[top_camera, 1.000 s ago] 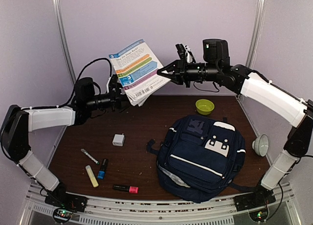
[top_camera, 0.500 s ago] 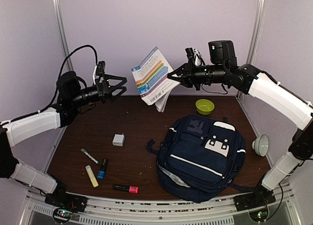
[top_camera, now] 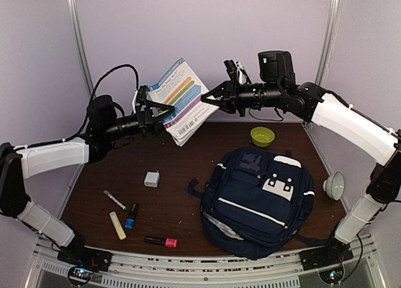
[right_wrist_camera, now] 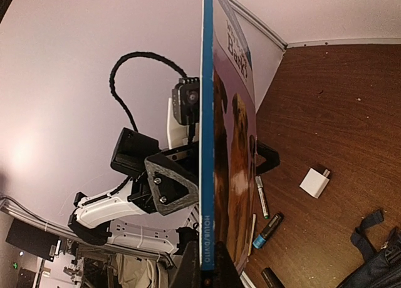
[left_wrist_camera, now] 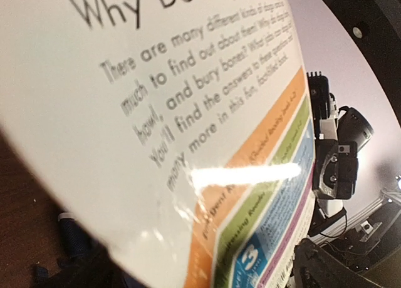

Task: Pack the student bag
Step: Pass from the right arm to the left, then open the largest pocket of the student bag, then place the book in the largest pocket of the bag.

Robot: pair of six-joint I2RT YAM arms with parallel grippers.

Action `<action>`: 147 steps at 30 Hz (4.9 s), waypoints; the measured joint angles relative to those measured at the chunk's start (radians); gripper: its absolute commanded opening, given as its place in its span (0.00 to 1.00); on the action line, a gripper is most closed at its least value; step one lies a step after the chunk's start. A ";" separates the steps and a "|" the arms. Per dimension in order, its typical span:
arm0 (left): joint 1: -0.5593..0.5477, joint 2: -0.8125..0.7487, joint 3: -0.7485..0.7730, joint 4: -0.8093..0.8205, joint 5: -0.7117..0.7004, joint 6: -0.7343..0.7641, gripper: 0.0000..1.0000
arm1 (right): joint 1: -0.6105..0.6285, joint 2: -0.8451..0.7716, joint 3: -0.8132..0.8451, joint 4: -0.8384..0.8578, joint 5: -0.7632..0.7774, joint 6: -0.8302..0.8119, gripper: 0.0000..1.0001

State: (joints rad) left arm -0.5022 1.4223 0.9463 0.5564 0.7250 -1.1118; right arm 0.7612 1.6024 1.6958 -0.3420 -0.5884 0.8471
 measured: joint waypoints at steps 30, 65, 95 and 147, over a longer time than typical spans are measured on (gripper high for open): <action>-0.023 0.000 0.022 0.174 0.056 -0.174 0.00 | 0.007 -0.039 -0.038 -0.018 0.107 -0.067 0.84; -0.041 -0.245 0.080 -1.116 -0.220 0.655 0.00 | 0.451 -0.264 -0.720 -0.320 0.486 -0.525 0.75; -0.079 -0.454 0.082 -1.291 -0.164 0.719 0.00 | 0.368 0.067 -0.212 -0.341 0.632 -0.441 0.00; -0.290 0.424 0.470 -1.288 -0.029 0.650 0.97 | 0.216 -0.145 -0.257 -0.251 0.460 -0.392 0.00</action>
State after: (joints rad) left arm -0.7925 1.8465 1.4166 -0.7315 0.6956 -0.4618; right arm 0.9771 1.4574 1.4387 -0.5926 -0.1284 0.4553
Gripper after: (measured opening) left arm 0.906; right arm 0.024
